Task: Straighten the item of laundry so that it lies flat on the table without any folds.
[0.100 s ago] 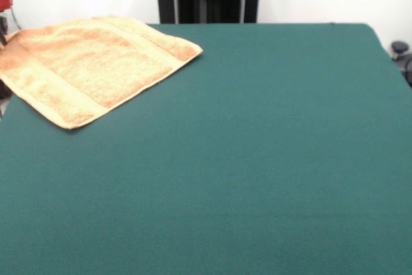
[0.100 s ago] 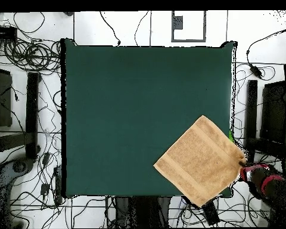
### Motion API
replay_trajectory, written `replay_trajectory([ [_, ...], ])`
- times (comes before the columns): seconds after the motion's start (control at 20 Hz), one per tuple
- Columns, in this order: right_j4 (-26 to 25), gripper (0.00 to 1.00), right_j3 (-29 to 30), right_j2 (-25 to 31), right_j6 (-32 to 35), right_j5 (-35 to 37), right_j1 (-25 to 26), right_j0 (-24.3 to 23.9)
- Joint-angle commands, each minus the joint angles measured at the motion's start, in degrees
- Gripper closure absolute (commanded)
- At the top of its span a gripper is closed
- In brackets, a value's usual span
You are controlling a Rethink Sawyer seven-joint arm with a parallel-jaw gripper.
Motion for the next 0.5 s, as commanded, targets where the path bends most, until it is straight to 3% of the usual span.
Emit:
replay_trajectory([
  [0.05, -1.5, 0.0, 4.4, -3.3, -4.0, -4.1, 0.0, 3.1],
  [0.5, -1.2, 0.0, 4.5, -3.4, -3.9, -4.2, 0.0, 4.1],
])
